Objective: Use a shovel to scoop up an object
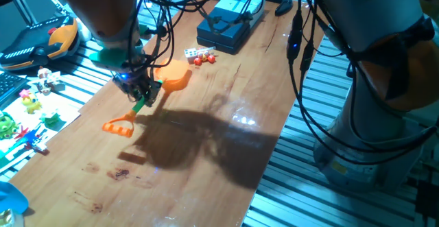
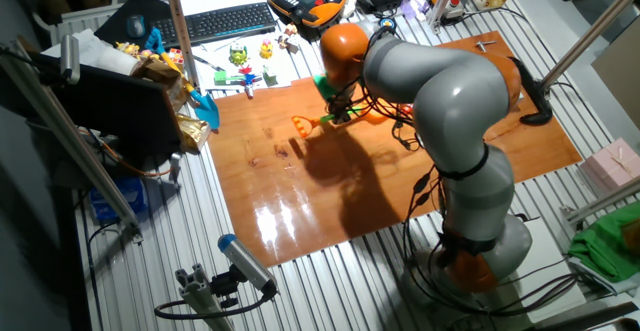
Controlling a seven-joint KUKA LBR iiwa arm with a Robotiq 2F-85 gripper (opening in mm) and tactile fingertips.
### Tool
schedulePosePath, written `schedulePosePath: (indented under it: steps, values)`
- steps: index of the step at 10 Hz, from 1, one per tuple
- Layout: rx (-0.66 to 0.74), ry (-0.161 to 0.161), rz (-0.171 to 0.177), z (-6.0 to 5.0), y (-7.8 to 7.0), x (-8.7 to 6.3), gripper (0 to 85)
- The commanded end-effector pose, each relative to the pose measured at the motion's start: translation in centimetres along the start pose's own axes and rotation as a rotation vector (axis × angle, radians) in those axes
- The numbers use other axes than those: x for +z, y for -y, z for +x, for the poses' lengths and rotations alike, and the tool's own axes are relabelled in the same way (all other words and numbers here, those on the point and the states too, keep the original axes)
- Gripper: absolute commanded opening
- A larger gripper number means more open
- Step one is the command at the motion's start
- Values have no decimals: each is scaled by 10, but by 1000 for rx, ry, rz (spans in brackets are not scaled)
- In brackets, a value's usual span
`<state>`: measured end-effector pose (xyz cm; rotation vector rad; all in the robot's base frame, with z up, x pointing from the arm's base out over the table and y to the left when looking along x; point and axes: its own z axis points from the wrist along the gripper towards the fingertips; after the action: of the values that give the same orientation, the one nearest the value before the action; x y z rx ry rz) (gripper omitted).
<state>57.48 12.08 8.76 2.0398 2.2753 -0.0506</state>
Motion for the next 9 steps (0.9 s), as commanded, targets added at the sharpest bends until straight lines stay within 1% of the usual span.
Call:
schedulePosePath:
  steps: [1,2,3,5,6,8,9]
  values:
    - [3,-16,12,-5,5,-3,7]
    - [-9,-55,30,-10,10,-6,7]
    - [-10,-74,36,-12,13,-8,7]
    - [-13,-77,37,-16,15,-7,7]
    - [-11,-92,32,-20,17,-6,7]
    - [-25,-140,34,-29,25,-6,7]
    - [-26,-145,36,-29,27,-8,7]
